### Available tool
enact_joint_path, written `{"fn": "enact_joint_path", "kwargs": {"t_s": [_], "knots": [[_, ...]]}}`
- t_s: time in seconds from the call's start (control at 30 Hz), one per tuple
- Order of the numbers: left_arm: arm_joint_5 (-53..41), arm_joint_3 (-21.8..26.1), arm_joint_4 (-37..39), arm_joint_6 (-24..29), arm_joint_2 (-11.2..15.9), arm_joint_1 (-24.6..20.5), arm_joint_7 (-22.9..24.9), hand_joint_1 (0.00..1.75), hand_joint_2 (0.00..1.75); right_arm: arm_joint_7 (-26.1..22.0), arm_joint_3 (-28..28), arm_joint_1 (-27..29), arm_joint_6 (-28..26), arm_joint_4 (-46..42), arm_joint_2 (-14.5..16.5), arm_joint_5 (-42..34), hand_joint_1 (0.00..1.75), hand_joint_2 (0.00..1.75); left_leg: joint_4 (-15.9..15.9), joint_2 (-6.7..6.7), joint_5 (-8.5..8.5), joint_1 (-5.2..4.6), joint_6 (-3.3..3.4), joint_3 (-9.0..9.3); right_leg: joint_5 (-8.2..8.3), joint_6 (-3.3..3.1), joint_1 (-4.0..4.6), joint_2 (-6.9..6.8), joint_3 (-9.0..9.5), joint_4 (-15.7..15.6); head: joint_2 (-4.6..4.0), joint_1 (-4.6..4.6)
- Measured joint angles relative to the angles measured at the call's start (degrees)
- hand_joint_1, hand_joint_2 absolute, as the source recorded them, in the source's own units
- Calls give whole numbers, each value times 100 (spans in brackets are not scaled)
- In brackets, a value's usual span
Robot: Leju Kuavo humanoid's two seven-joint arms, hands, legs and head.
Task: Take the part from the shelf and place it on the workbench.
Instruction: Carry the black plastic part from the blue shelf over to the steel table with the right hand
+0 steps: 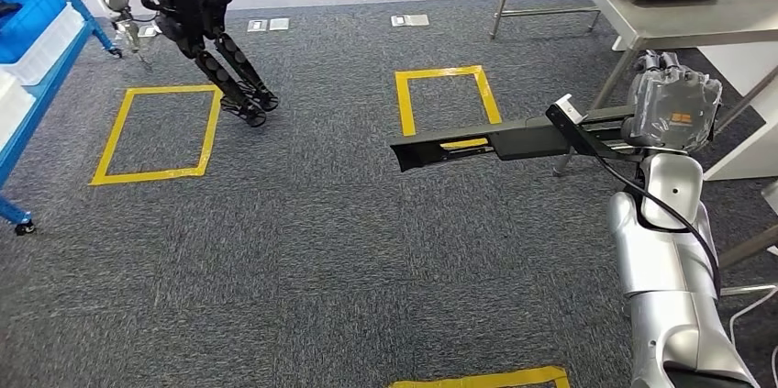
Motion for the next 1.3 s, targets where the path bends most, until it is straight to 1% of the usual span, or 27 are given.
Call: {"fn": "enact_joint_path", "kwargs": {"t_s": [0.07, 0.13, 0.17, 0.23, 0.27, 0.3, 0.37, 0.4, 0.43, 0.5, 0.53, 0.6, 0.63, 0.67, 0.73, 0.8, 0.87, 0.9, 0.93, 0.97, 1.03, 1.07, 1.1, 1.17, 1.2, 1.23, 1.3], "knots": [[-42, 0, 0, 9, 0, -1, 11, 0, 175, -15, -18, 64, 26, -103, 2, 3, 175, 175, -365, -148, 101, -1, 17, 166, 11, 39, -1, 113, -31, 5, 0, -1], [-82, 0, -1, 10, -2, -4, 15, 0, 175, -26, -60, 192, 57, -246, -7, 11, 175, 175, -414, -64, 103, -24, 51, 196, 37, 107, -8, 218, -51, -24, 0, -5], [-100, 0, -1, 8, -4, -9, 14, 0, 175, -29, -88, 265, 73, -323, -19, 26, 175, 175, -461, -3, 127, -21, 86, 224, 35, 131, -5, 181, -70, -12, 0, -5], [-134, 1, -2, -3, -11, -20, 6, 0, 175, -12, -150, 362, 121, -452, -47, 75, 175, 175, -568, 128, 184, -5, 160, 280, -91, 135, 11, -79, -232, 252, 0, 11], [-147, 1, -2, -10, -13, -21, 3, 0, 175, 27, -172, 393, 158, -502, -58, 102, 175, 175, -599, 196, 201, -3, 180, 295, -222, 117, 5, -252, -396, 563, 0, 22], [-159, 2, -2, -18, -13, -18, 5, 0, 175, 87, -188, 427, 201, -543, -72, 124, 175, 175, -609, 262, 202, -7, 189, 299, -372, 108, -3, -355, -600, 955, 0, 32], [-189, 3, -2, -34, -16, -15, 19, 0, 175, 213, -208, 558, 276, -613, -110, 149, 175, 175, -608, 402, 192, -7, 184, 298, -558, 150, -42, -424, -921, 1586, 1, 41], [-206, 3, -2, -42, -19, -14, 29, 0, 175, 249, -220, 636, 295, -641, -131, 154, 175, 175, -606, 470, 182, -4, 174, 299, -543, 200, -73, -444, -940, 1626, 1, 43], [-222, 3, -2, -46, -25, -13, 38, 0, 175, 262, -234, 702, 303, -671, -144, 156, 175, 175, -603, 537, 171, 1, 159, 302, -449, 265, -107, -479, -835, 1419, 1, 45], [-240, 2, -2, -50, -33, -12, 50, 0, 175, 264, -253, 792, 306, -734, -151, 157, 175, 175, -584, 657, 136, 7, 104, 315, -174, 397, -176, -698, -405, 606, 0, 46], [-245, 2, -2, -51, -36, -13, 52, 0, 175, 264, -256, 816, 306, -759, -151, 158, 175, 175, -574, 696, 122, 7, 81, 323, -75, 440, -196, -823, -230, 279, 0, 47], [-250, 2, -2, -53, -35, -13, 54, 0, 175, 263, -256, 836, 306, -781, -152, 158, 175, 175, -562, 727, 106, 1, 55, 331, -14, 469, -208, -985, -91, 27, 0, 52], [-250, 2, -3, -53, -35, -14, 54, 0, 175, 263, -256, 837, 306, -782, -152, 158, 175, 175, -559, 731, 104, -2, 52, 332, -18, 467, -208, -1002, -93, 16, 0, 53], [-256, 3, -5, -52, -32, -12, 57, 0, 175, 264, -258, 852, 307, -797, -151, 158, 175, 175, -553, 757, 83, -15, 28, 339, -16, 436, -184, -990, -83, 12, 0, 44], [-280, 4, -9, -51, -39, -17, 62, 0, 175, 210, -327, 883, 308, -925, -193, 155, 175, 175, -358, 631, -126, 10, -70, 320, -15, 262, -146, -803, -50, 4, 1, 8], [-303, 19, -8, -47, -52, -12, 68, 0, 175, 116, -405, 881, 308, -1051, -225, 141, 175, 175, 281, 381, -524, 44, -128, 69, -16, 81, -107, -549, -25, 7, 1, -26], [-314, 58, -5, -37, -54, 1, 73, 0, 175, 45, -432, 863, 308, -1079, -196, 98, 175, 175, 1036, 267, -791, 29, -91, -345, -17, 34, -52, -393, -21, 8, 0, -34], [-323, 79, -4, -32, -55, 4, 75, 0, 175, 16, -444, 863, 308, -1092, -181, 64, 175, 175, 1203, 250, -782, 20, -62, -471, -16, 26, -27, -308, -17, 9, 0, -34], [-328, 98, -4, -28, -55, 5, 77, 0, 175, -18, -461, 864, 308, -1105, -172, 18, 175, 175, 1146, 234, -659, 7, -23, -496, -15, 20, -9, -224, -12, 10, 0, -35], [-335, 114, -4, -28, -55, 4, 78, 0, 175, -55, -478, 864, 308, -1123, -167, -39, 175, 175, 878, 199, -449, -12, 24, -413, -13, 15, 2, -143, -6, 10, 0, -35], [-342, 136, -5, -29, -52, 3, 78, 0, 175, -146, -508, 865, 308, -1169, -151, -188, 175, 175, 87, -27, -13, -47, 130, -96, -12, 18, 14, 5, -3, 13, 0, -33], [-345, 144, -5, -30, -51, 3, 78, 0, 175, -195, -521, 867, 307, -1195, -137, -272, 175, 175, -200, -118, 104, -64, 164, 30, -10, 22, 16, 69, -8, 15, 0, -31], [-347, 148, -5, -30, -49, 3, 78, 0, 175, -257, -531, 870, 303, -1223, -122, -377, 175, 175, -360, -176, 147, -80, 186, 105, -5, 32, 12, 127, -17, 15, 0, -31], [-360, 150, -5, -31, -48, -5, 77, 0, 175, -420, -545, 876, 278, -1312, -98, -683, 175, 175, -435, -76, 148, -109, 200, 151, 16, 75, -1, 244, -40, -6, 0, -31], [-375, 151, -6, -31, -50, -14, 75, 0, 175, -521, -549, 877, 241, -1386, -92, -889, 175, 175, -491, -10, 175, -108, 210, 184, 11, 92, 2, 207, -67, 13, 0, -32], [-392, 151, -6, -31, -52, -21, 74, 0, 175, -605, -553, 871, 195, -1467, -87, -1083, 175, 175, -556, 57, 207, -103, 227, 219, -30, 97, 11, 90, -118, 88, 0, -24], [-421, 155, -7, -30, -57, -23, 71, 0, 175, -713, -554, 844, 92, -1623, -73, -1362, 175, 175, -653, 195, 261, -87, 252, 276, -251, 71, 17, -258, -362, 567, 0, 1]]}}
